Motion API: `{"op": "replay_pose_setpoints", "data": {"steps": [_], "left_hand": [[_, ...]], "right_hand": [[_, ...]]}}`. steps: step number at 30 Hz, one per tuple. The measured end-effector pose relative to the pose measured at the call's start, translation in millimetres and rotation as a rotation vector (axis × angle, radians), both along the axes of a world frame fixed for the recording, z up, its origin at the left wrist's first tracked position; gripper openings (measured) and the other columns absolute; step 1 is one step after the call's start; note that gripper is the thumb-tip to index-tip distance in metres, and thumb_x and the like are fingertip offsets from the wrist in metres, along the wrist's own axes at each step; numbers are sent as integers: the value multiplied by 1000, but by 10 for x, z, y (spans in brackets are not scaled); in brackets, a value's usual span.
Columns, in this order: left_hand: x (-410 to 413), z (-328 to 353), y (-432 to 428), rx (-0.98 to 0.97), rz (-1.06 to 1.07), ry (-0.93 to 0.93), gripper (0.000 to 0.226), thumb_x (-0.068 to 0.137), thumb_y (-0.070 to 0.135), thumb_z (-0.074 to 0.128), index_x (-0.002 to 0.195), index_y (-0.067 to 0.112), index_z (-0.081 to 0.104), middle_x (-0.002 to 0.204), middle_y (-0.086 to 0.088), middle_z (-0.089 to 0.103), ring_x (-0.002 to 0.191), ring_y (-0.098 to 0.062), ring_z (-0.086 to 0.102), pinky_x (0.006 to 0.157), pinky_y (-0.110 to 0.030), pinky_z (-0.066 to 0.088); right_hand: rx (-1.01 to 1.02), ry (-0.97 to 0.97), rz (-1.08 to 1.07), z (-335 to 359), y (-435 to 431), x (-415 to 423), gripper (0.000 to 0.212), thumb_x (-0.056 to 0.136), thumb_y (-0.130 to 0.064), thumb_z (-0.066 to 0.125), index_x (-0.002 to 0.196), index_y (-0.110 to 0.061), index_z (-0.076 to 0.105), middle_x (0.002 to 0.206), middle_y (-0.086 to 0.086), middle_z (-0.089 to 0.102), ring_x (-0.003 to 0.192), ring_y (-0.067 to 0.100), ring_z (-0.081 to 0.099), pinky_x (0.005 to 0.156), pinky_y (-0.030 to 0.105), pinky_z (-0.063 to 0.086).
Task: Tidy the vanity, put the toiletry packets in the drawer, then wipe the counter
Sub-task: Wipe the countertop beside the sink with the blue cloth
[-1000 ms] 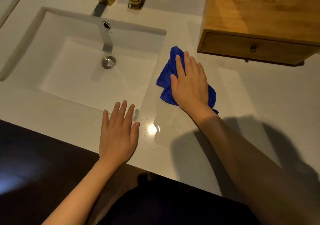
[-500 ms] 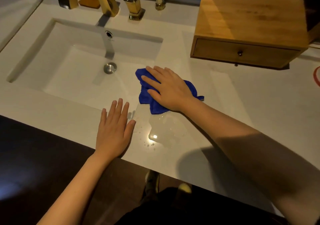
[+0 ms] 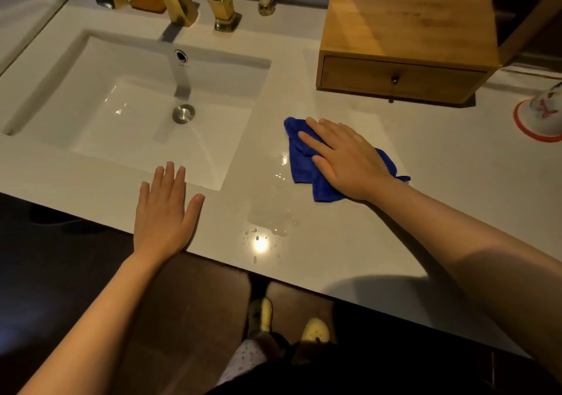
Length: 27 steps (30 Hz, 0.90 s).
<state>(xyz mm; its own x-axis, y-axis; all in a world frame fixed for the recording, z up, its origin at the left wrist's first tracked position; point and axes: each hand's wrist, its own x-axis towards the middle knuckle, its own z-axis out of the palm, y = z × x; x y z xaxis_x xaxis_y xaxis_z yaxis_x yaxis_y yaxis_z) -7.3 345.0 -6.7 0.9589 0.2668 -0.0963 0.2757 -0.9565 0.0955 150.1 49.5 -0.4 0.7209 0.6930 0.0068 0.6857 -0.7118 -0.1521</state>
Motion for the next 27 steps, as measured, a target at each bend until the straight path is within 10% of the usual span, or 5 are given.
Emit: {"op": "replay_pose_setpoints", "data": {"steps": [7, 19, 27], "left_hand": [[8, -8, 14, 6, -20, -9, 76, 88, 56, 8, 148, 9, 12, 158, -12, 9, 146, -24, 3, 118, -45, 4], [-11, 39, 68, -86, -131, 37, 81, 84, 57, -1, 148, 7, 2, 158, -14, -3, 146, -25, -8, 116, -45, -7], [98, 42, 614, -117, -421, 40, 74, 84, 59, -4, 143, 15, -10, 154, -4, -13, 144, -16, -13, 117, -37, -13]], "right_hand": [[49, -6, -234, -3, -355, -409, 51, 96, -34, 24, 144, -18, 31, 154, 7, 27, 138, 27, 31, 113, 39, 23], [53, -57, -1220, -108, 781, -1391, 51, 98, -27, 34, 144, -5, 28, 151, 21, 28, 136, 38, 30, 111, 49, 26], [60, -35, -1364, -77, 1613, -1101, 55, 98, -32, 29, 145, -4, 25, 152, 22, 24, 136, 38, 28, 112, 48, 24]]}}
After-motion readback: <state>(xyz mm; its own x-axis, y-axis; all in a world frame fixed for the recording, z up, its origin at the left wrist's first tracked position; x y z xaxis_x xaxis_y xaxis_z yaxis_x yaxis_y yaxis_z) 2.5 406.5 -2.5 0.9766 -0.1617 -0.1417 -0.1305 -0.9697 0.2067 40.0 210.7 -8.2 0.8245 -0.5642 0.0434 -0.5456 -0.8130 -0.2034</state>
